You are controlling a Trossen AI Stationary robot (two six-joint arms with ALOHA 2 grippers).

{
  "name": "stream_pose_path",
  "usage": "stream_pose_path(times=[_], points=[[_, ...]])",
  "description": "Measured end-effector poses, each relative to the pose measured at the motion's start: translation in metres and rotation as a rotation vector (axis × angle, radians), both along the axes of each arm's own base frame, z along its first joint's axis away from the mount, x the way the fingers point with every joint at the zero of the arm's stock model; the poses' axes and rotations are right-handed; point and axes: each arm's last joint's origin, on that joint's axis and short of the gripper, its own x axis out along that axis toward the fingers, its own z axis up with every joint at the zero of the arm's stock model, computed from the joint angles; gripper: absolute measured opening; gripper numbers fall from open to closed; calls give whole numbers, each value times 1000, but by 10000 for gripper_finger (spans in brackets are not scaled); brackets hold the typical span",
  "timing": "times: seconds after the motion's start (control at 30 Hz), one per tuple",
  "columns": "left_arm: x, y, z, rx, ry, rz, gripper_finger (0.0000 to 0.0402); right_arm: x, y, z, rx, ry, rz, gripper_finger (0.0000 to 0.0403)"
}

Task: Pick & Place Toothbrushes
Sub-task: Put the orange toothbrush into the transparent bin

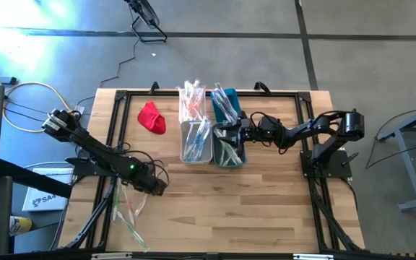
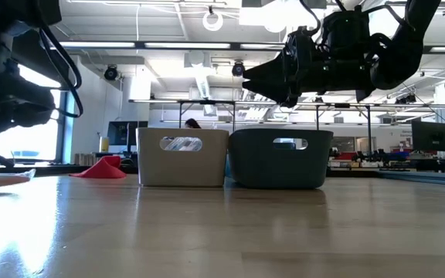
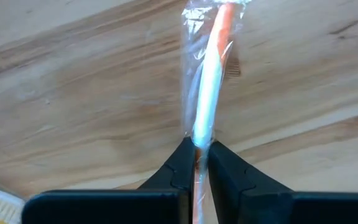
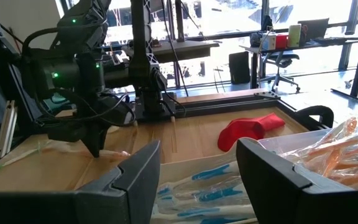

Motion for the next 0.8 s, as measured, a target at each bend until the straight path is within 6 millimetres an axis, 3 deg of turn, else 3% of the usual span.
stream_pose_path(times=[0.47, 0.8], points=[[-15, 12, 43, 19, -260, -54, 23, 0, 0, 0, 0, 0, 0, 204], [-27, 29, 71, 220, -511, -54, 23, 0, 0, 1, -2, -7, 0, 204]])
